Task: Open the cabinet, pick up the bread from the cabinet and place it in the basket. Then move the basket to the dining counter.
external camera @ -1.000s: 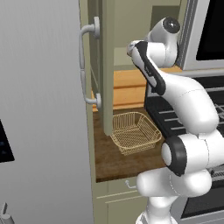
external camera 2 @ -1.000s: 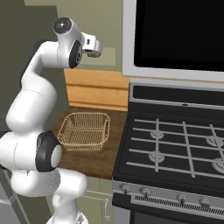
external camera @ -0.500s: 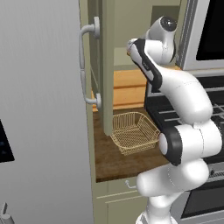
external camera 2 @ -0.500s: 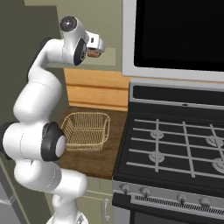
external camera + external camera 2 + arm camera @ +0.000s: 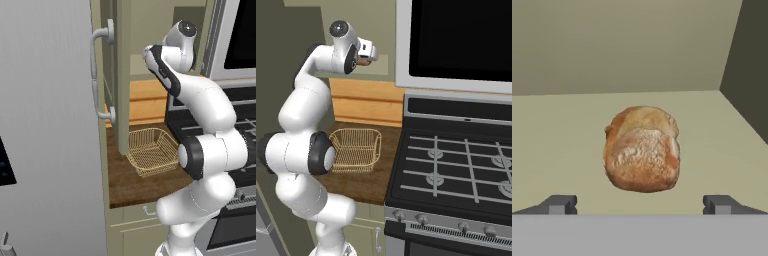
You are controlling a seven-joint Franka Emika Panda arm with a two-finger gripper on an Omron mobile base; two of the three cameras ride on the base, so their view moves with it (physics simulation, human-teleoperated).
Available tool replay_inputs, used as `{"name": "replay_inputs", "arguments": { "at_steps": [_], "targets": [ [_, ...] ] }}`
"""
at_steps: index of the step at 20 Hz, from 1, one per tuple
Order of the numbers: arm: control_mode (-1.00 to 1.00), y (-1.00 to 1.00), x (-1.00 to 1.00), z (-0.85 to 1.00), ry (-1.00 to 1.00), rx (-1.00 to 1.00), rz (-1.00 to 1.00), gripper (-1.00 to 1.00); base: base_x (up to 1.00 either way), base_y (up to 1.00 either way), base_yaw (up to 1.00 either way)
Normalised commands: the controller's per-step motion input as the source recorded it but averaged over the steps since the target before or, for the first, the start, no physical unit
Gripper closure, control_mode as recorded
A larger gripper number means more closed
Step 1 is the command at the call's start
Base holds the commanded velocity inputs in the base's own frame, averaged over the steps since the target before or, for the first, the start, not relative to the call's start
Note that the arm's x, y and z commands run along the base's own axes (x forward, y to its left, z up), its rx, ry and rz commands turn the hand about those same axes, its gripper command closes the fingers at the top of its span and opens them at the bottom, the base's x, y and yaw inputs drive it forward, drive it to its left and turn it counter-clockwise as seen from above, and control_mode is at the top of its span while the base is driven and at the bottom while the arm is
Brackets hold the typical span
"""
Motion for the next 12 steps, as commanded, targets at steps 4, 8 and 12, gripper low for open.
{"name": "replay_inputs", "arguments": {
  "at_steps": [4,8,12],
  "targets": [
    [-1.0,0.0,0.29,-0.05,0.01,0.0,0.0,-1.0,0.0,0.0,0.0],
    [-1.0,0.0,0.33,0.0,0.02,0.0,0.0,-1.0,0.0,0.0,0.0],
    [-1.0,0.0,0.32,0.0,0.01,0.0,0.0,-1.0,0.0,0.0,0.0]
  ]
}}
